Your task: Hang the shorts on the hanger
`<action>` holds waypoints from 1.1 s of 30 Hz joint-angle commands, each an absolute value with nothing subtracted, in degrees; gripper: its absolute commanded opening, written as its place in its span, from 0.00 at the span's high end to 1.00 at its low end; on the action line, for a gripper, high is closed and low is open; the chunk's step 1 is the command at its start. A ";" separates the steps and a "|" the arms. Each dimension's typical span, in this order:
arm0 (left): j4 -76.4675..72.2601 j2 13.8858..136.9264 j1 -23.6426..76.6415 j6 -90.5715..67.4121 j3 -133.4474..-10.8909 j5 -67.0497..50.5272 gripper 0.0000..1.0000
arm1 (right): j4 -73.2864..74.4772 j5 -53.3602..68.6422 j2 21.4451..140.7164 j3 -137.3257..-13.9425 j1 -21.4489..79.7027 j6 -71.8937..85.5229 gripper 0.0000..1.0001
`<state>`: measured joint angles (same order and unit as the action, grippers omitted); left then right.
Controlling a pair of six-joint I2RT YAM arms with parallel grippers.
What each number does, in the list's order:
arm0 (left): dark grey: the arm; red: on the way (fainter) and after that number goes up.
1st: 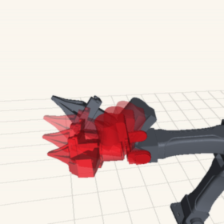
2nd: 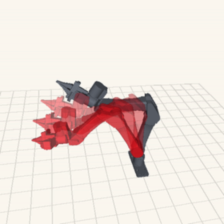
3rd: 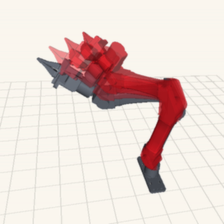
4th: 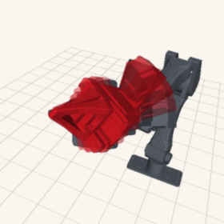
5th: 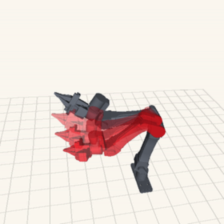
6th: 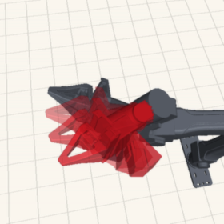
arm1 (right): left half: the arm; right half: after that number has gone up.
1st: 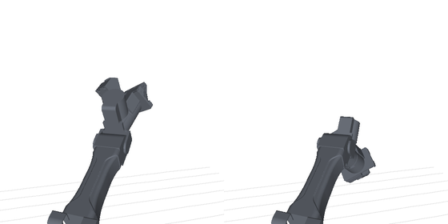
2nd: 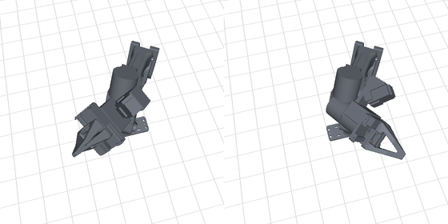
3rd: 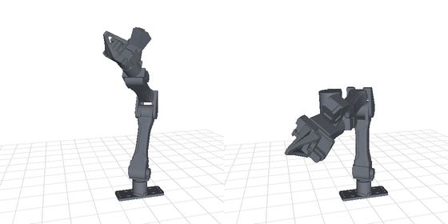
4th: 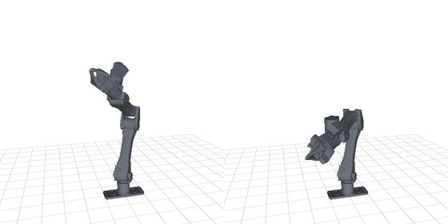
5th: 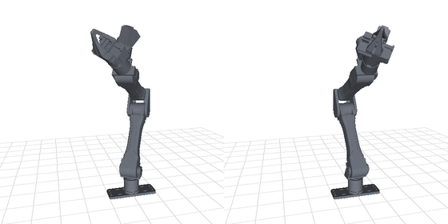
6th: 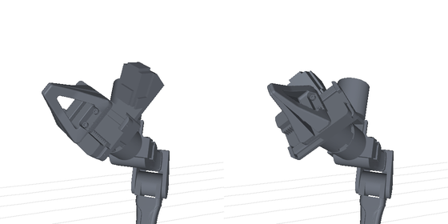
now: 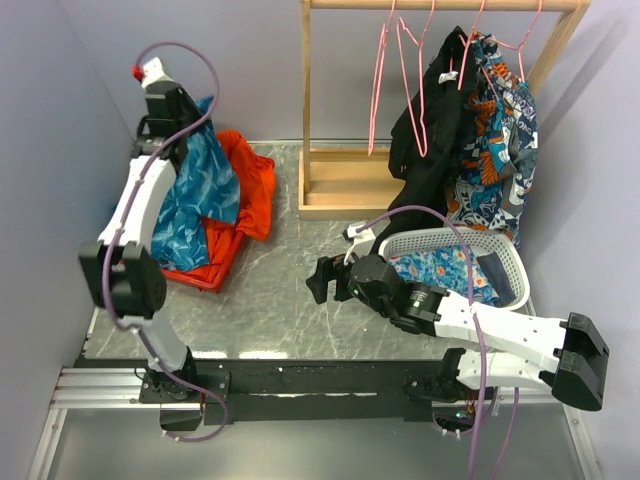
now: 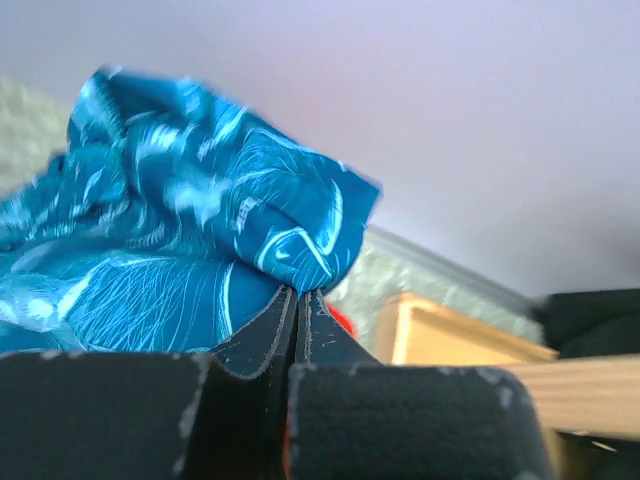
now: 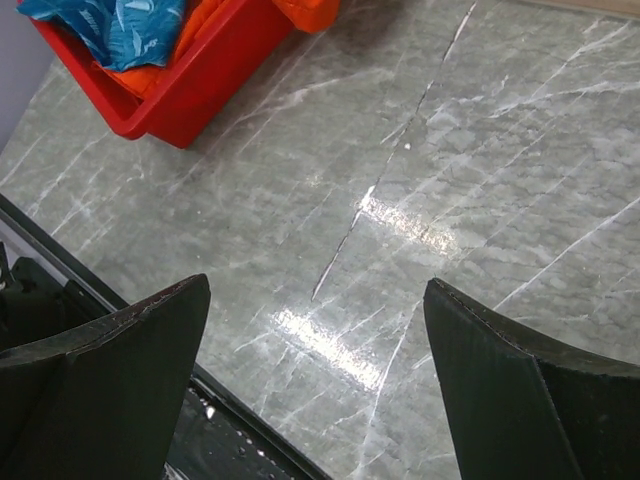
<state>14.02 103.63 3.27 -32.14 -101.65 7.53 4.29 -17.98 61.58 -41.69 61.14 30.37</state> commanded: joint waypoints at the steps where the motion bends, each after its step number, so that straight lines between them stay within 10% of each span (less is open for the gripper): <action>1: 12.30 96.51 3.16 -28.31 -103.62 5.89 0.99 | 3.86 -19.42 62.23 -44.12 61.00 29.88 0.05; 18: 26.62 72.45 14.74 -22.95 -102.84 -9.94 0.99 | 9.83 -23.99 58.20 -47.99 61.08 30.50 0.05; 33: 14.50 56.58 43.05 -38.04 -45.90 -13.90 0.98 | 18.63 -28.21 42.62 -40.78 61.00 37.79 0.02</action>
<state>18.26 52.80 36.42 -32.62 -53.17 -12.05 18.17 -26.57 42.13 -42.11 61.14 35.97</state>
